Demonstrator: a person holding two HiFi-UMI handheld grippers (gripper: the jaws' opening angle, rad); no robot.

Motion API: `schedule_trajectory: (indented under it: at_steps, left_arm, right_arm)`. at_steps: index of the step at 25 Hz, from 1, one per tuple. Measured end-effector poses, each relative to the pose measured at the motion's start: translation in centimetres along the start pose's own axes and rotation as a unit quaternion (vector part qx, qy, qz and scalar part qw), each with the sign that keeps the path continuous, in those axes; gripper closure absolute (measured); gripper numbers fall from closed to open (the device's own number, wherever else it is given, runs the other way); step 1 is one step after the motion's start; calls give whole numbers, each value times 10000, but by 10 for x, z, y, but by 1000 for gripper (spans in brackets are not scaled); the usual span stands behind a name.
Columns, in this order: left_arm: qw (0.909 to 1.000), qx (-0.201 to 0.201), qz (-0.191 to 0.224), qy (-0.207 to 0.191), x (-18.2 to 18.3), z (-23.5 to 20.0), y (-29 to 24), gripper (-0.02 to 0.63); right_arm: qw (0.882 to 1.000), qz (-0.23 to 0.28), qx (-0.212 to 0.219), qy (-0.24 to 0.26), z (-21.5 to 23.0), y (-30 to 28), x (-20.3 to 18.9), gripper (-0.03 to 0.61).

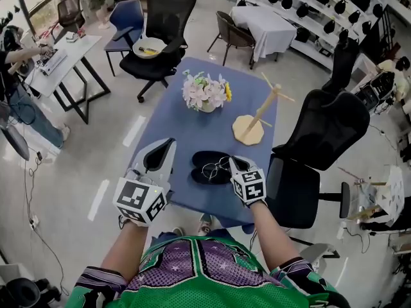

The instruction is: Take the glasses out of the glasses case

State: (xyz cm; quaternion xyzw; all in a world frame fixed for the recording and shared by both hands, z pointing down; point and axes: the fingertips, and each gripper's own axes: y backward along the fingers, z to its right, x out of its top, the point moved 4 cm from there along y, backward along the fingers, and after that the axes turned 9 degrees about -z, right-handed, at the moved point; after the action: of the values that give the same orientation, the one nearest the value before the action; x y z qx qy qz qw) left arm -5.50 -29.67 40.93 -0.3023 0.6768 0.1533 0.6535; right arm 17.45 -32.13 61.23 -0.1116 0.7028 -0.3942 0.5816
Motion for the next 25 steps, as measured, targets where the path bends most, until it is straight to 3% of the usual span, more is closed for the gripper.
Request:
schedule_trajectory:
  at_steps: [12, 25]
  left_arm:
    - [9999, -85, 94, -62, 11, -3, 3, 597]
    - [9992, -277, 224, -160, 25, 1, -10, 597]
  right_arm:
    - [9983, 510, -245, -130, 7, 31, 39, 575]
    - [9871, 1543, -393, -171, 7, 100, 107, 577]
